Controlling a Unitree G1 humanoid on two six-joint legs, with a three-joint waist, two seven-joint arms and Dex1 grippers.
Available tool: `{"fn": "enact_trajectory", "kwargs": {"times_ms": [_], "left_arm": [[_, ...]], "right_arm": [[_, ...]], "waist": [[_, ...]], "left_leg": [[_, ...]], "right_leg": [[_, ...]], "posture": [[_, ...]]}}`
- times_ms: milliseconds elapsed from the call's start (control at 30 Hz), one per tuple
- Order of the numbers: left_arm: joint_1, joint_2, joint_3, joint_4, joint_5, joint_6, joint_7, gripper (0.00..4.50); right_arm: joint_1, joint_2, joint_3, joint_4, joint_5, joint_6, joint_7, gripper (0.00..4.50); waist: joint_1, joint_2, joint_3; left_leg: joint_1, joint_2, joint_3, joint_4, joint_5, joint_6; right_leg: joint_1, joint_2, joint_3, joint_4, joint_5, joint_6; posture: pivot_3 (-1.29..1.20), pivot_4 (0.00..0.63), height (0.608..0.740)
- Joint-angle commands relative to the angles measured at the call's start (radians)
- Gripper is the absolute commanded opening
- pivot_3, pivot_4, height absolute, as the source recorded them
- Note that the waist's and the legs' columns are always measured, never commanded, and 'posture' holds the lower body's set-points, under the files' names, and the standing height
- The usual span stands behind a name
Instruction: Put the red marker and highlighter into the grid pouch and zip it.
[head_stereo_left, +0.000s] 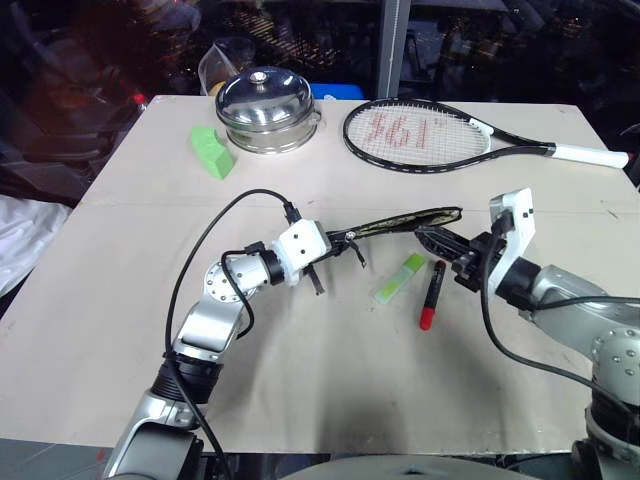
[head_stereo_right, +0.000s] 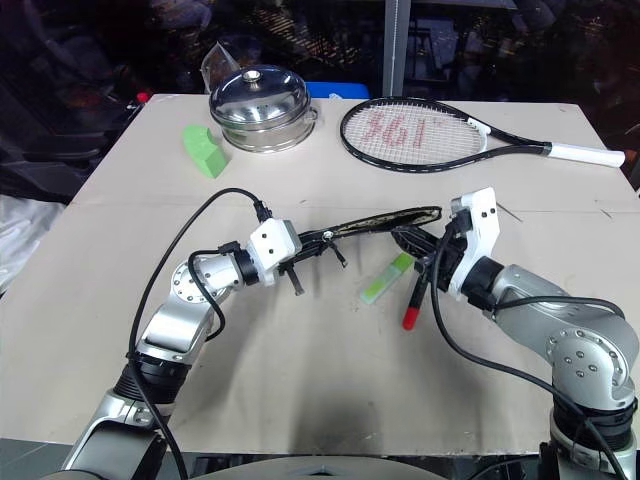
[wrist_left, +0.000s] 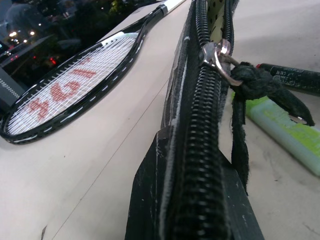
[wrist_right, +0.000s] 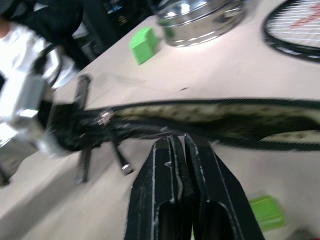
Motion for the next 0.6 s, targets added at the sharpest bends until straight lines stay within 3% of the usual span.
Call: {"fn": "enact_trajectory", "kwargs": {"times_ms": [33,233,300,433,533,600], "left_arm": [[-0.005,-0.001,-0.010,-0.041,-0.010,-0.039,-0.015,0.00],[-0.014,0.001,-0.016,-0.029,0.003,-0.066,-0.017,0.00],[-0.019,0.004,-0.014,-0.024,0.005,-0.070,-0.017,0.00],[-0.023,0.023,0.002,-0.013,0.020,-0.058,-0.001,0.00],[-0.034,0.032,0.010,-0.007,0.036,-0.050,0.012,0.00],[-0.038,0.034,0.014,-0.008,0.041,-0.040,0.019,0.00]], "right_arm": [[-0.062,0.014,0.055,0.065,-0.068,-0.001,-0.047,0.06],[-0.153,0.006,0.200,0.152,-0.201,0.012,-0.026,0.06],[-0.197,-0.071,0.341,0.156,-0.354,-0.043,0.033,0.06],[-0.407,-0.304,0.926,0.271,-1.041,-0.515,0.273,0.06],[-0.486,-0.307,1.024,0.390,-1.241,-0.663,0.332,0.06],[-0.500,-0.272,1.003,0.446,-1.286,-0.722,0.349,0.55]], "waist": [[-0.001,0.000,0.000],[-0.001,0.000,0.000],[-0.001,0.001,0.000],[-0.005,0.003,0.002],[-0.004,0.003,0.002],[-0.001,0.003,0.003]], "left_leg": [[0.000,0.000,0.000,0.000,0.000,0.000],[-0.001,0.000,0.000,0.000,0.000,0.000],[-0.001,0.000,0.001,0.000,0.000,0.000],[-0.003,0.000,0.002,0.001,0.000,0.000],[-0.003,0.000,0.004,0.001,0.000,0.000],[-0.003,0.001,0.004,0.001,0.000,0.000]], "right_leg": [[0.000,0.000,0.000,0.000,0.000,0.000],[-0.001,0.000,0.000,0.000,0.000,0.000],[-0.002,0.000,0.001,0.001,0.000,0.000],[-0.005,0.000,0.001,0.001,0.000,0.000],[-0.007,0.002,0.003,0.002,0.000,0.000],[-0.007,0.002,0.003,0.003,0.000,0.000]], "posture": [[0.00,0.150,0.740],[0.00,0.150,0.740],[0.00,0.150,0.740],[0.00,0.150,0.740],[0.00,0.150,0.740],[0.00,0.150,0.740]]}}
